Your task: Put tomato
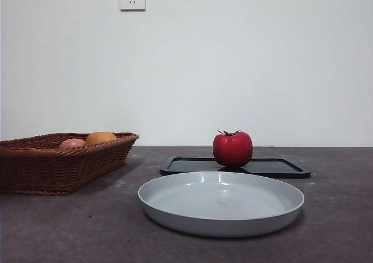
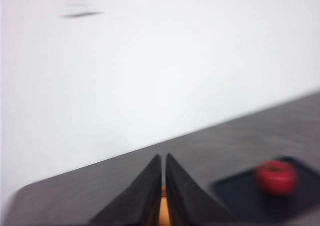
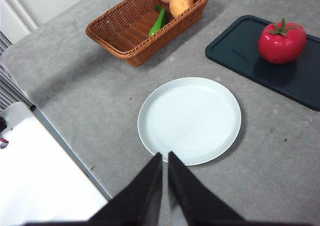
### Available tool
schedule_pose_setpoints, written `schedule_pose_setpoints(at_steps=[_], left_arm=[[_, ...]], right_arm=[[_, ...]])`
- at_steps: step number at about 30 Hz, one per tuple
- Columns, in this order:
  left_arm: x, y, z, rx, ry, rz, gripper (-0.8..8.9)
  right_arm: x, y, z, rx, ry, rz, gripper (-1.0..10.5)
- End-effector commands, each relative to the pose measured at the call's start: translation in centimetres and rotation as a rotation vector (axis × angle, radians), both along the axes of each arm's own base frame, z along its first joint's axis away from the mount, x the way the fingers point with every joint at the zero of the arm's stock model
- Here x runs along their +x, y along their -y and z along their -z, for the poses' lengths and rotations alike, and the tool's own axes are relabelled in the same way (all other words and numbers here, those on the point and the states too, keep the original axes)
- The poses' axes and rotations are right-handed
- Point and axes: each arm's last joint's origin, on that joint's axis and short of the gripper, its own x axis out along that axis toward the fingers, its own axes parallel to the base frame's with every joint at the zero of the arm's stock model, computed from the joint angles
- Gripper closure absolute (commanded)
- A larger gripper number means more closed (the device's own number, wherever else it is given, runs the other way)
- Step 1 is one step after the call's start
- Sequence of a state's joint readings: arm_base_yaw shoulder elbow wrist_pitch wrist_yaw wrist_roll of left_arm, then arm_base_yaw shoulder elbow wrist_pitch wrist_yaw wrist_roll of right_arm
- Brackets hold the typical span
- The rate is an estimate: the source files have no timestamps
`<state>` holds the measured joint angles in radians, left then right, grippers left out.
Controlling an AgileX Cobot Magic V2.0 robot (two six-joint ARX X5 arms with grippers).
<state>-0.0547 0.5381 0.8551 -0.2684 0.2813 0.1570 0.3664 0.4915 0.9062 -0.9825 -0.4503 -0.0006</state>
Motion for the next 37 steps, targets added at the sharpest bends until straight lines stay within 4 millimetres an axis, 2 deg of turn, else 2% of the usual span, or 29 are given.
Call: schedule_pose_setpoints(at_steps=[1,5,11,17,26,37], left_arm=[[0.1,-0.5,2.7,-0.017,0.003,-0.091,8.02],[-0.1,-1.0,7.0,-0.015,-0.009,-0.152,8.02],[-0.4,-1.4,12.6,-0.015,-0.032,-0.186,8.02],[-0.5,-1.5,16.8,-0.015,-0.082,-0.212,8.02],[-0.4,-1.8,20.2,-0.019,-0.143,-0.274,8.02],[-0.7,-1.8,22.1,-0.023,-0.196,-0.308,8.02]], right_arm=[[0.0,-0.1,-0.2,0.006,0.011,-0.008,9.4],[0.0,-0.1,-0.2,0.006,0.011,-0.008,9.4],[0.0,-0.1,-0.2,0.006,0.011,-0.008,9.4],[0.0,-0.1,-0.2,0.006,0.011,-0.008,9.4],[0.0,-0.1,-0.2,0.006,0.011,-0.008,9.4],[0.0,-0.1,-0.2,0.006,0.011,-0.008,9.4]])
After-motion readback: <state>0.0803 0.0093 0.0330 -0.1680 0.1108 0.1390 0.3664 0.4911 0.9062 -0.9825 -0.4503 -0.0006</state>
